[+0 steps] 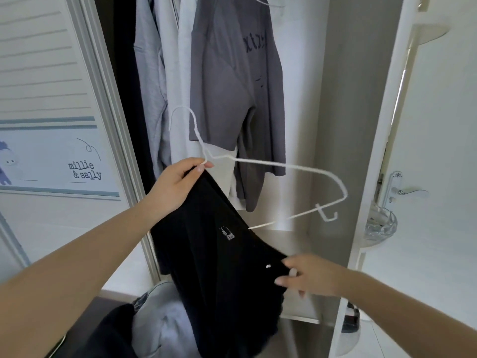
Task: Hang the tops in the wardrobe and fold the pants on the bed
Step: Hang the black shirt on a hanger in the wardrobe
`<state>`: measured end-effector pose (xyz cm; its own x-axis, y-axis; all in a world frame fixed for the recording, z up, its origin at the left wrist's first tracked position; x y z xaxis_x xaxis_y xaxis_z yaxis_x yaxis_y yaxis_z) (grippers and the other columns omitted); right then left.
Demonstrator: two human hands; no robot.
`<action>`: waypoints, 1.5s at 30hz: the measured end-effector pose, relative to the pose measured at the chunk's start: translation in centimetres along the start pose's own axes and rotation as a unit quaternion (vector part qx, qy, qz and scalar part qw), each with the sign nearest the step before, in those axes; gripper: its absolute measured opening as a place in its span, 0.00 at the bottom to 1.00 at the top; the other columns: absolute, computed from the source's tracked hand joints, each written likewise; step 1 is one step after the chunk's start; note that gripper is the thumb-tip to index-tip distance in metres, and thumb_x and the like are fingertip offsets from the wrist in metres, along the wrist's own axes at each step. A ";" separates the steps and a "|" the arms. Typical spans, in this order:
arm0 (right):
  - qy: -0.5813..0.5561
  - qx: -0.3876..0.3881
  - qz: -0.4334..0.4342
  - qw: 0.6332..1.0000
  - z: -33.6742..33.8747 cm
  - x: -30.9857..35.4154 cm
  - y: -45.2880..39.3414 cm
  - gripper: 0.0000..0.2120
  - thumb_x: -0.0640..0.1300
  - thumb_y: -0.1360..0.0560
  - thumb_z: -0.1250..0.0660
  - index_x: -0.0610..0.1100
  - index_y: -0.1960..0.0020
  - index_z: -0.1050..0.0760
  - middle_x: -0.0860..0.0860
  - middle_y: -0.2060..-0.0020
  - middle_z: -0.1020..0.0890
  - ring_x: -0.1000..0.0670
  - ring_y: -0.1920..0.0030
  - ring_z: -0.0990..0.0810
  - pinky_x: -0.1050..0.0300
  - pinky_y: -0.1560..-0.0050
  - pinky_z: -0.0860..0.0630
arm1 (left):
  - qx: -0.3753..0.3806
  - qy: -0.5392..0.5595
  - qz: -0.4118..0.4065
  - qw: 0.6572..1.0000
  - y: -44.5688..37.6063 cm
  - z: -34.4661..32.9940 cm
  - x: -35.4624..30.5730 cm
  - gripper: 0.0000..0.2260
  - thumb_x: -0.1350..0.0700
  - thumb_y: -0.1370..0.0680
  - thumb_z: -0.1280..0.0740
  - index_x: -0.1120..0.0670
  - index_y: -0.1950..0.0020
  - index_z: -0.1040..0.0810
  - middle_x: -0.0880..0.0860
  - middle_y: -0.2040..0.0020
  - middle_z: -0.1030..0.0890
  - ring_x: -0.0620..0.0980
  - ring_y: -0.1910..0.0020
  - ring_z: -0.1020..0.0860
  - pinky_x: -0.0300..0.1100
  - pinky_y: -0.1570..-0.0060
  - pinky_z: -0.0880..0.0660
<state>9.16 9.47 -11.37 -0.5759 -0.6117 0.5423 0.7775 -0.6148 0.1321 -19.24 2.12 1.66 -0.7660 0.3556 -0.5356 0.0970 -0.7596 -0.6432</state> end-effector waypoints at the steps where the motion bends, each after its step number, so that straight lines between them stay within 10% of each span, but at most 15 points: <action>1: 0.018 -0.019 -0.009 1.000 1.2 -0.4 0.5 0.16 0.56 0.24 0.36 0.46 0.43 0.25 0.60 0.62 0.19 0.60 0.68 0.20 0.70 0.64 0.29 | 0.021 -0.023 0.006 0.999 0.5 0.3 0.8 0.10 0.54 0.18 0.41 0.40 0.47 0.22 0.32 0.56 0.21 0.28 0.55 0.25 0.22 0.51 0.33; 9: 0.146 -0.100 -0.008 0.984 8.4 -2.0 3.2 0.13 0.55 0.22 0.37 0.49 0.44 0.22 0.59 0.65 0.19 0.65 0.64 0.23 0.70 0.61 0.30 | 0.141 -0.138 -0.009 0.980 3.1 0.1 4.6 0.10 0.52 0.20 0.39 0.46 0.44 0.19 0.32 0.50 0.21 0.31 0.47 0.24 0.24 0.46 0.32; 14: 0.203 -0.115 0.065 0.970 9.7 0.1 3.1 0.17 0.55 0.23 0.37 0.50 0.38 0.23 0.57 0.41 0.21 0.62 0.48 0.23 0.63 0.45 0.28 | 0.115 -0.098 -0.029 0.988 3.1 -1.9 3.0 0.10 0.49 0.21 0.39 0.44 0.44 0.19 0.27 0.52 0.22 0.29 0.48 0.25 0.21 0.47 0.33; 20: 0.245 -0.102 0.092 0.960 9.1 2.5 2.6 0.18 0.59 0.25 0.36 0.45 0.52 0.19 0.52 0.60 0.20 0.53 0.59 0.22 0.54 0.54 0.26 | 0.060 -0.040 -0.018 0.997 2.1 -3.8 1.0 0.08 0.49 0.21 0.37 0.41 0.46 0.21 0.30 0.51 0.21 0.30 0.51 0.24 0.20 0.52 0.34; 31: 0.236 -0.095 0.033 0.967 11.2 -0.4 5.9 0.12 0.58 0.26 0.33 0.50 0.59 0.22 0.59 0.68 0.26 0.64 0.66 0.27 0.68 0.66 0.36 | 0.077 -0.082 -0.001 0.994 2.8 -1.8 3.7 0.10 0.49 0.22 0.36 0.43 0.42 0.22 0.36 0.50 0.20 0.31 0.49 0.25 0.22 0.51 0.32; 33: 0.193 -0.106 0.053 0.974 11.0 -0.1 6.2 0.08 0.54 0.25 0.32 0.54 0.50 0.20 0.61 0.63 0.23 0.64 0.65 0.26 0.69 0.63 0.35 | 0.068 -0.077 0.020 0.995 2.6 -2.0 3.9 0.06 0.49 0.22 0.36 0.42 0.47 0.22 0.37 0.54 0.19 0.33 0.53 0.24 0.26 0.55 0.31; 38: -0.137 -0.071 0.077 0.985 10.6 3.2 7.6 0.34 0.44 0.26 0.30 0.61 0.27 0.42 0.60 0.59 0.20 0.62 0.63 0.23 0.69 0.54 0.30 | 0.013 -0.007 0.073 0.997 1.1 -3.1 3.2 0.04 0.49 0.22 0.35 0.43 0.55 0.21 0.37 0.60 0.20 0.36 0.59 0.23 0.25 0.60 0.30; 42: -0.402 0.096 0.164 0.896 9.8 7.5 9.7 0.27 0.42 0.29 0.28 0.45 0.32 0.32 0.55 0.58 0.20 0.56 0.57 0.20 0.62 0.53 0.24 | 0.006 0.083 0.060 0.995 -1.6 -5.5 0.0 0.07 0.53 0.21 0.35 0.43 0.57 0.20 0.37 0.59 0.19 0.34 0.58 0.23 0.25 0.55 0.31; 45: -0.468 0.044 0.225 0.854 10.0 10.4 10.9 0.40 0.52 0.37 0.21 0.40 0.31 0.34 0.54 0.57 0.21 0.55 0.56 0.20 0.63 0.54 0.23 | 0.016 0.168 0.070 0.983 -3.6 -7.4 -2.4 0.07 0.51 0.21 0.35 0.45 0.54 0.18 0.42 0.54 0.17 0.38 0.52 0.21 0.34 0.46 0.28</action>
<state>14.24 1.39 4.02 0.2084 -0.0862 0.9742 0.9064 -0.3573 -0.2254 -13.06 8.00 1.23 -0.4934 0.4025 -0.7711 0.1628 -0.8281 -0.5364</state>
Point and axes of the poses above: each hand's wrist, its own y-axis away from the middle knuckle, its own z-axis out of the back of the hand, x = y × z, the point moved 1 cm from there along -y, towards the middle knuckle
